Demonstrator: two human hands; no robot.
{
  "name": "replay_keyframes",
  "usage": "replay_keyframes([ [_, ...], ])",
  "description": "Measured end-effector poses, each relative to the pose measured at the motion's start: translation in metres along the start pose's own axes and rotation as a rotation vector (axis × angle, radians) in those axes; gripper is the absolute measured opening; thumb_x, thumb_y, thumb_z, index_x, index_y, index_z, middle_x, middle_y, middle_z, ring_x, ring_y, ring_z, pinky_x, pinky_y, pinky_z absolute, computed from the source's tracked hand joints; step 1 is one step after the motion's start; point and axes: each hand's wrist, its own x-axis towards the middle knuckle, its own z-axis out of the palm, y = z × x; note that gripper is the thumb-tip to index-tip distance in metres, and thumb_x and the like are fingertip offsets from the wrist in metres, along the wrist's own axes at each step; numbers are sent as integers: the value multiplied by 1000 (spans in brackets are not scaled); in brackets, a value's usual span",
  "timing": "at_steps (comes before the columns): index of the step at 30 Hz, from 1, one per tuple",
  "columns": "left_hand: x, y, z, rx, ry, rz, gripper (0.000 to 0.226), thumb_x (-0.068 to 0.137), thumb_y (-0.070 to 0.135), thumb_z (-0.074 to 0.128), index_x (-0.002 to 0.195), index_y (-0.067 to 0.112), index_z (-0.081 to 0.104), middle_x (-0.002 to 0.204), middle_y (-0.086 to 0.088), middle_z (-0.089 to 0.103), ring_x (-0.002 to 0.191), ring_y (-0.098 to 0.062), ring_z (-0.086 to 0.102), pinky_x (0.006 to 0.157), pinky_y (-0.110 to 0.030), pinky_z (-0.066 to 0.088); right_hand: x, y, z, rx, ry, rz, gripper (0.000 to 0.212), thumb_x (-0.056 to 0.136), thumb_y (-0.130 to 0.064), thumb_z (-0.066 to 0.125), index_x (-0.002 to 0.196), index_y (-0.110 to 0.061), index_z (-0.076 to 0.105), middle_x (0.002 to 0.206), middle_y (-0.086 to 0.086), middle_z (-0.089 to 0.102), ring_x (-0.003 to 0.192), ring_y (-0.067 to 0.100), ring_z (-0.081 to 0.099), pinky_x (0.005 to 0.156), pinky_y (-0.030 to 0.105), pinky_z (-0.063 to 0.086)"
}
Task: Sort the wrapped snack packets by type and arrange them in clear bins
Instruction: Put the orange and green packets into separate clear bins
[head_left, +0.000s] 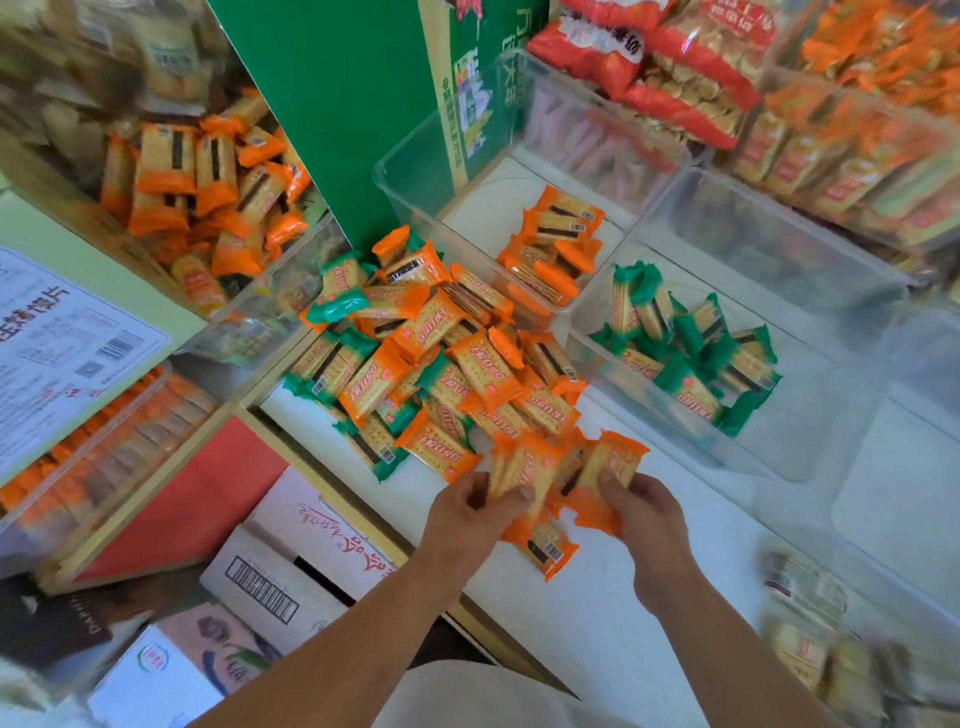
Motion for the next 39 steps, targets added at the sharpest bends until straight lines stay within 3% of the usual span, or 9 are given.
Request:
replay_keyframes([
  [7,8,18,18,-40,6,-37,34,91,55,70,120,39,68,113,17,73,99,0,67,73,-13,48,33,-18,10,-48,-86,55,39,86,-38,80,115,-17,64,106,4,76,96,25,74,96,49,56],
  [11,14,25,23,-129,-82,-45,21,98,38,69,117,46,64,104,25,72,86,9,69,65,-6,50,30,-19,20,-8,-101,44,30,89,-38,78,112,-27,62,109,1,74,96,23,74,86,41,58],
  [15,15,25,30,-167,-97,-87,38,91,35,78,127,41,66,115,13,75,104,-10,73,88,-30,59,23,-22,21,53,-160,19,29,96,-36,69,124,-33,62,113,-3,73,101,18,72,80,35,56],
  [19,14,27,39,-218,-91,-78,39,92,28,76,130,33,67,121,6,74,112,-18,71,101,-45,56,19,-24,14,39,-309,47,29,99,-45,61,128,-42,60,118,-10,74,109,20,70,96,52,56],
  [21,10,30,44,-207,-115,-92,38,94,33,74,131,30,68,123,2,74,114,-22,71,103,-50,54,17,-28,8,34,-320,33,34,96,-46,65,130,-43,60,119,-8,74,108,21,71,96,52,56],
  [28,-27,54,49,-184,-188,-129,29,101,35,63,129,29,67,117,3,77,108,-19,73,101,-45,56,-23,-44,-19,25,-298,-76,36,94,-46,66,129,-40,62,117,-8,74,103,16,73,77,32,58],
  [32,-44,90,37,-239,-197,-66,20,100,31,64,117,31,75,115,0,77,107,-19,73,98,-44,55,-47,-68,-24,120,-255,-142,35,93,-37,68,129,-38,64,114,-4,75,99,23,75,83,50,61],
  [35,-44,122,27,-275,-133,1,22,96,33,71,119,30,73,116,-2,77,106,-21,74,97,-45,56,-58,-94,-16,180,-230,-207,44,94,-29,69,135,-43,58,115,0,74,98,27,75,80,53,62],
  [39,-21,190,16,-272,37,113,15,95,36,71,107,28,70,99,2,80,89,-16,76,71,-31,57,-59,-143,0,244,-150,-294,52,93,-24,71,137,-46,54,110,-1,76,92,26,76,74,51,63],
])
